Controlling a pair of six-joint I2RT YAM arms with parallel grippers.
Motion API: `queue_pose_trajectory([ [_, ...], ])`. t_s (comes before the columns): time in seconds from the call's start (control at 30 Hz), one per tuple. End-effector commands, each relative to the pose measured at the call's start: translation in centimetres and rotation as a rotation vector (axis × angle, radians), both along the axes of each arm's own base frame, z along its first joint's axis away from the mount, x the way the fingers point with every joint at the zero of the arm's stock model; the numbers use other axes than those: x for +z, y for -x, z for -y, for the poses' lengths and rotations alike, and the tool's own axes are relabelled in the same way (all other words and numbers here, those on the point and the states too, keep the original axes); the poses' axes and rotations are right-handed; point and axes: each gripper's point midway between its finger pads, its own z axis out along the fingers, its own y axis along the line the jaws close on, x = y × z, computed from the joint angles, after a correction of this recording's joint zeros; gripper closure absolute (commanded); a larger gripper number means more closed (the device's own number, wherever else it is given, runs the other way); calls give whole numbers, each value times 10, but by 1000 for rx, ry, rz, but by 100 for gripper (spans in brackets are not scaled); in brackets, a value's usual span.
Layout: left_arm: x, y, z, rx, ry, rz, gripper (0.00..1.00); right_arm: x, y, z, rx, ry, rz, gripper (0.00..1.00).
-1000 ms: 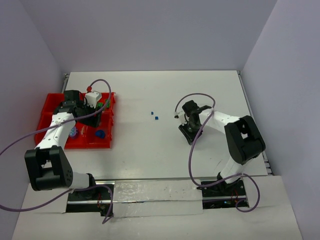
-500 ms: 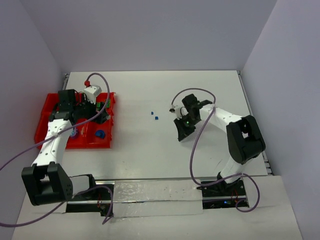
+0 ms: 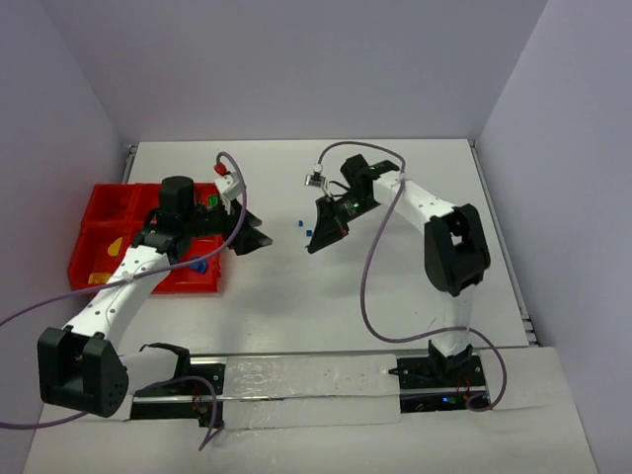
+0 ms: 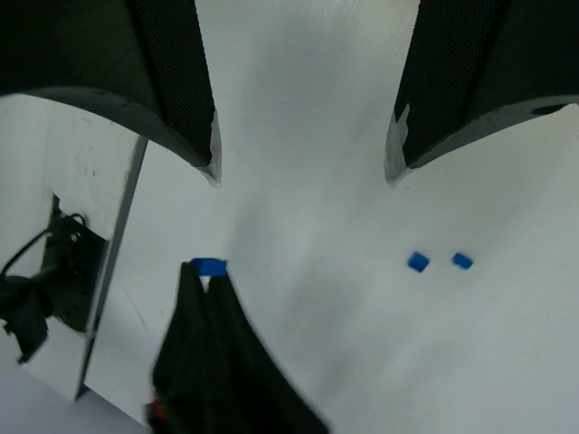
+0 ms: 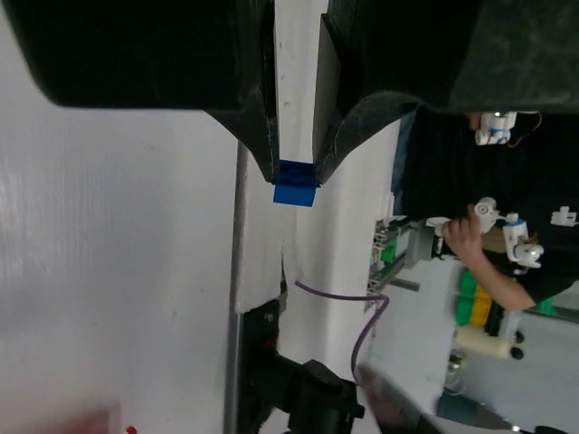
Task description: Sort the legos into containers by color
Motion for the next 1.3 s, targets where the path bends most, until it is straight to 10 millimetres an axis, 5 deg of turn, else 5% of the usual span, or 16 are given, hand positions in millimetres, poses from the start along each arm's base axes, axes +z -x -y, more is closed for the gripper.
queue_pose_trajectory([
  [0.0,25,19,25,-184,-3,158,24,30,33,-7,61,-127,-239,100],
  [0.3,24,73,40,-436,-95,455,31,26,58,-11,117,-112,-224,100],
  [0.57,14,102,51,-604,-135,529,37,23,84,-18,201,-70,-186,100],
  [0.7,3,109,57,-643,-162,524,48,25,84,-18,203,-76,-181,100],
  [1.27,-10,110,75,-647,-210,541,49,31,90,-18,214,-76,-174,100],
])
